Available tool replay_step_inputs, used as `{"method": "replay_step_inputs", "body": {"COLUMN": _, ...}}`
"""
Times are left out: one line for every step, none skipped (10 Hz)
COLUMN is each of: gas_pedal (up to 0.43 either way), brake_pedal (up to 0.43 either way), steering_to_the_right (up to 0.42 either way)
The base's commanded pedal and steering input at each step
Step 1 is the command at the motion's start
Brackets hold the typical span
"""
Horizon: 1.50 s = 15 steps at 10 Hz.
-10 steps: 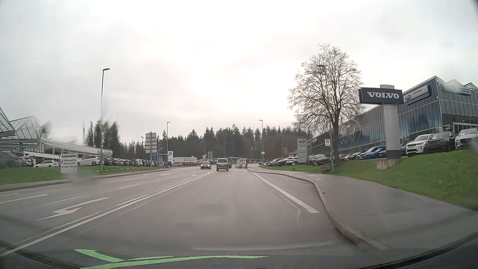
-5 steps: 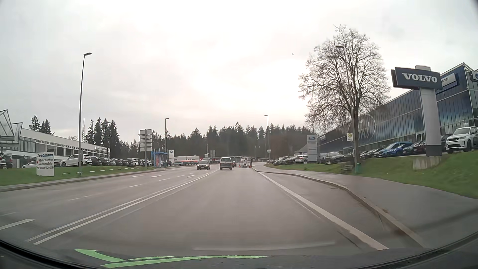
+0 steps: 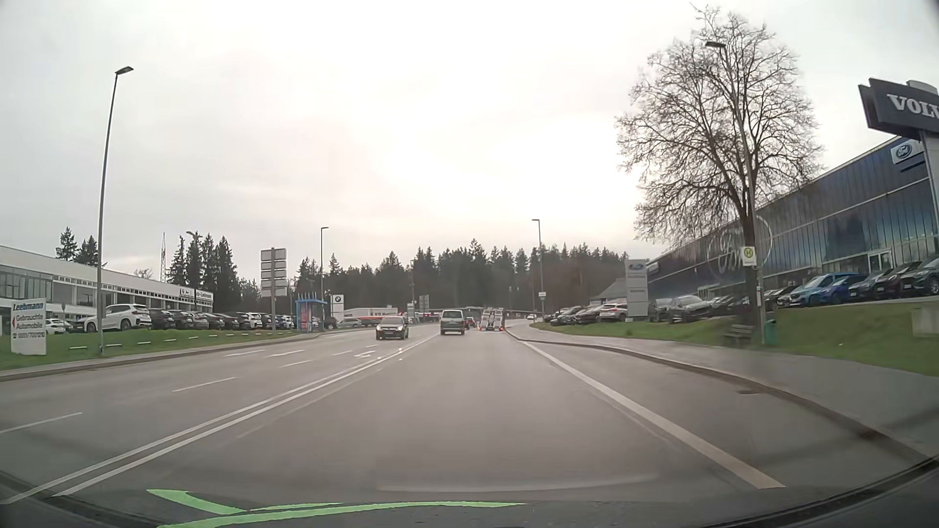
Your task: Follow the waypoints while adhering to traffic rules and regulations
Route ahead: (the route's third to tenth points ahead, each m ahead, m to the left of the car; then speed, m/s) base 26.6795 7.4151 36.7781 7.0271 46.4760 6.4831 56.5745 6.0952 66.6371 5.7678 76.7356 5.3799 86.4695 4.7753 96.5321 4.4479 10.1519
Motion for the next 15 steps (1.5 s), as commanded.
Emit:
{"method": "replay_step_inputs", "body": {"gas_pedal": 0.169, "brake_pedal": 0.0, "steering_to_the_right": -0.015}}
{"method": "replay_step_inputs", "body": {"gas_pedal": 0.177, "brake_pedal": 0.0, "steering_to_the_right": -0.016}}
{"method": "replay_step_inputs", "body": {"gas_pedal": 0.197, "brake_pedal": 0.0, "steering_to_the_right": -0.016}}
{"method": "replay_step_inputs", "body": {"gas_pedal": 0.22, "brake_pedal": 0.0, "steering_to_the_right": -0.015}}
{"method": "replay_step_inputs", "body": {"gas_pedal": 0.228, "brake_pedal": 0.0, "steering_to_the_right": -0.015}}
{"method": "replay_step_inputs", "body": {"gas_pedal": 0.24, "brake_pedal": 0.0, "steering_to_the_right": -0.015}}
{"method": "replay_step_inputs", "body": {"gas_pedal": 0.248, "brake_pedal": 0.0, "steering_to_the_right": -0.015}}
{"method": "replay_step_inputs", "body": {"gas_pedal": 0.248, "brake_pedal": 0.0, "steering_to_the_right": -0.015}}
{"method": "replay_step_inputs", "body": {"gas_pedal": 0.248, "brake_pedal": 0.0, "steering_to_the_right": -0.015}}
{"method": "replay_step_inputs", "body": {"gas_pedal": 0.248, "brake_pedal": 0.0, "steering_to_the_right": -0.014}}
{"method": "replay_step_inputs", "body": {"gas_pedal": 0.248, "brake_pedal": 0.0, "steering_to_the_right": -0.013}}
{"method": "replay_step_inputs", "body": {"gas_pedal": 0.26, "brake_pedal": 0.0, "steering_to_the_right": -0.013}}
{"method": "replay_step_inputs", "body": {"gas_pedal": 0.26, "brake_pedal": 0.0, "steering_to_the_right": -0.011}}
{"method": "replay_step_inputs", "body": {"gas_pedal": 0.26, "brake_pedal": 0.0, "steering_to_the_right": -0.01}}
{"method": "replay_step_inputs", "body": {"gas_pedal": 0.26, "brake_pedal": 0.0, "steering_to_the_right": -0.008}}
